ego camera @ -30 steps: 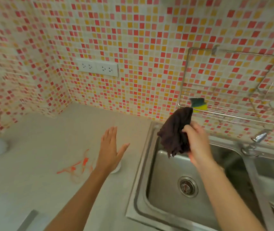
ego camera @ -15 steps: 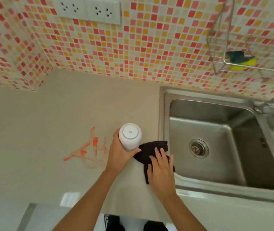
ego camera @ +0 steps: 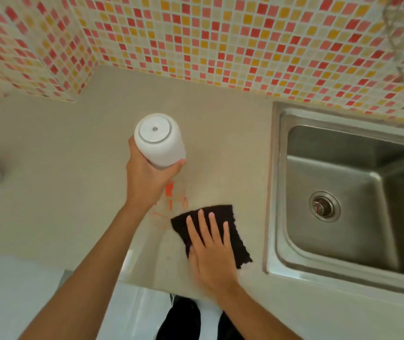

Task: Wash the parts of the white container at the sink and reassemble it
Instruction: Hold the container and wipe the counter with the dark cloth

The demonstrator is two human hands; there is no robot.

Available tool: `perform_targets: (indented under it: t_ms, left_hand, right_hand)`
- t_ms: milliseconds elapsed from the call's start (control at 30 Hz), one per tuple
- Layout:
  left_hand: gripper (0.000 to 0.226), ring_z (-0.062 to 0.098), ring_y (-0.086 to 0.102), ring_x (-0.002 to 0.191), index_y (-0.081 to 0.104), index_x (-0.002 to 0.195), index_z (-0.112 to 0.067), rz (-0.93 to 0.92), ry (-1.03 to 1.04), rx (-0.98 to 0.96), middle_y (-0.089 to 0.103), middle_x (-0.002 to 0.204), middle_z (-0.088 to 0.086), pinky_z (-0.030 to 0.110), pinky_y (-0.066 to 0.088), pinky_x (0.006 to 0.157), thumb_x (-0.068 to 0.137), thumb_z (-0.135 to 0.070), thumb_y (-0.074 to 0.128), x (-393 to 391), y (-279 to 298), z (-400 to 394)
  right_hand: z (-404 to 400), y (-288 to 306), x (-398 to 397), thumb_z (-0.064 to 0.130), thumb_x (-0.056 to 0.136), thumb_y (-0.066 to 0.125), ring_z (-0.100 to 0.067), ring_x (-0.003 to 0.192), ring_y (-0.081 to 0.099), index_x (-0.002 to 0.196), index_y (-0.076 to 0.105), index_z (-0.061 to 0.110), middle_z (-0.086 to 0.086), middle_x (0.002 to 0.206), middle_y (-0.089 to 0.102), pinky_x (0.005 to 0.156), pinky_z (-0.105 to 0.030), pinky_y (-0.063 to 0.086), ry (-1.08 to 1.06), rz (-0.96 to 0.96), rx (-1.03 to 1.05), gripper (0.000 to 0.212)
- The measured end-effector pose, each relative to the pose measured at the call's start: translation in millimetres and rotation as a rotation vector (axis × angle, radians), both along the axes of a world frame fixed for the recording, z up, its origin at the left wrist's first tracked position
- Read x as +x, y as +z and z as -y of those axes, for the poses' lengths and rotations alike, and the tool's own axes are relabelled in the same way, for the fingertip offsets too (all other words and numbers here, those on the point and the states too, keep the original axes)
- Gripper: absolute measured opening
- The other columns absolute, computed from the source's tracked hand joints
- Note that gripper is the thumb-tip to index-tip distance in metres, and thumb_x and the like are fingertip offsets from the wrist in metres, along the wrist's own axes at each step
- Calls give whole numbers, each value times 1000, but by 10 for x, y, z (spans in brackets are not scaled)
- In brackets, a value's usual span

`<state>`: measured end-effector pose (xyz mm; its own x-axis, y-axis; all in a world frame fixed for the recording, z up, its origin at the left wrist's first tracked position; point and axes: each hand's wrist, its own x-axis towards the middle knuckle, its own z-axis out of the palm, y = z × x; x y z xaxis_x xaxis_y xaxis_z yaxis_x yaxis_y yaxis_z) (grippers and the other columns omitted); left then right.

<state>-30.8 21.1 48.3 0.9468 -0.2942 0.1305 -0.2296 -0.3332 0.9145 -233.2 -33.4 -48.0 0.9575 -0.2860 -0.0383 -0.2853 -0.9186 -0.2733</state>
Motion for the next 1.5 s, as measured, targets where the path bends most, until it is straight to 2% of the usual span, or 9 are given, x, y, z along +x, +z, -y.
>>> perform_targets:
  t_ms: [133,267,433,533,667,767,1000,1267,1500]
  left_hand:
    - [100,4,49,120,27,143,-21,22,95,60,50,135,-9,25,45,99,64,-33,88,254,21,-453]
    - [103,9,52,120,24,144,-25,22,165,104,51,135,-8,38,47,101,63,-37,88,362,8,-814]
    - [95,5,53,113,27,137,-33,6,207,100,52,128,-14,37,47,100,63,-38,87,507,7,-1190]
    - [95,-3,52,111,28,139,-29,-11,201,71,51,128,-16,25,47,96,65,-35,87,589,1,-1256]
    - [90,-15,50,109,28,132,-37,3,182,62,50,121,-26,21,46,95,64,-34,88,672,-27,-1239]
    - [95,-7,51,114,29,138,-30,-3,187,44,52,128,-18,21,46,96,64,-35,88,720,-56,-1212]
    - [96,-2,50,118,29,139,-27,-19,169,26,51,133,-14,30,46,101,64,-36,87,886,-44,-1081]
    - [95,-6,50,116,29,139,-28,14,154,61,50,130,-17,27,48,98,64,-35,88,977,-57,-913]
    - [97,-4,49,120,28,143,-22,9,111,21,49,135,-13,27,46,101,66,-33,87,1072,-125,-695]
  right_hand:
    - [-347,-22,724,36,92,35,-27,145,18,150,24,30,-1,157,24,114,-58,12,275,16,49,59]
    - [425,-53,1820,40,93,19,-23,147,12,150,21,35,3,159,17,115,-57,1,33,-68,-75,58]
    - [116,-67,1113,37,95,23,-29,147,10,152,15,28,-4,160,13,115,-58,7,-121,-3,-71,58]
    - [-580,-49,685,35,94,34,-30,146,13,151,19,27,-5,159,18,114,-59,9,72,23,-34,60]
    - [-19,-42,1818,37,92,29,-28,145,19,149,27,32,-2,157,24,115,-59,7,48,32,-71,57]
    - [364,-77,2392,41,98,18,-26,147,0,152,8,34,0,161,4,114,-59,-3,-146,-102,-48,55]
    - [-957,-38,977,48,99,27,-32,146,12,150,19,32,-5,159,16,112,-63,10,161,1,-5,54]
    - [-80,-71,2430,51,99,14,-25,147,-4,150,12,38,2,161,2,113,-59,-8,8,-86,-8,53]
    - [-530,6,1005,48,101,26,-26,147,10,149,19,37,0,160,14,115,-60,6,299,-24,16,50]
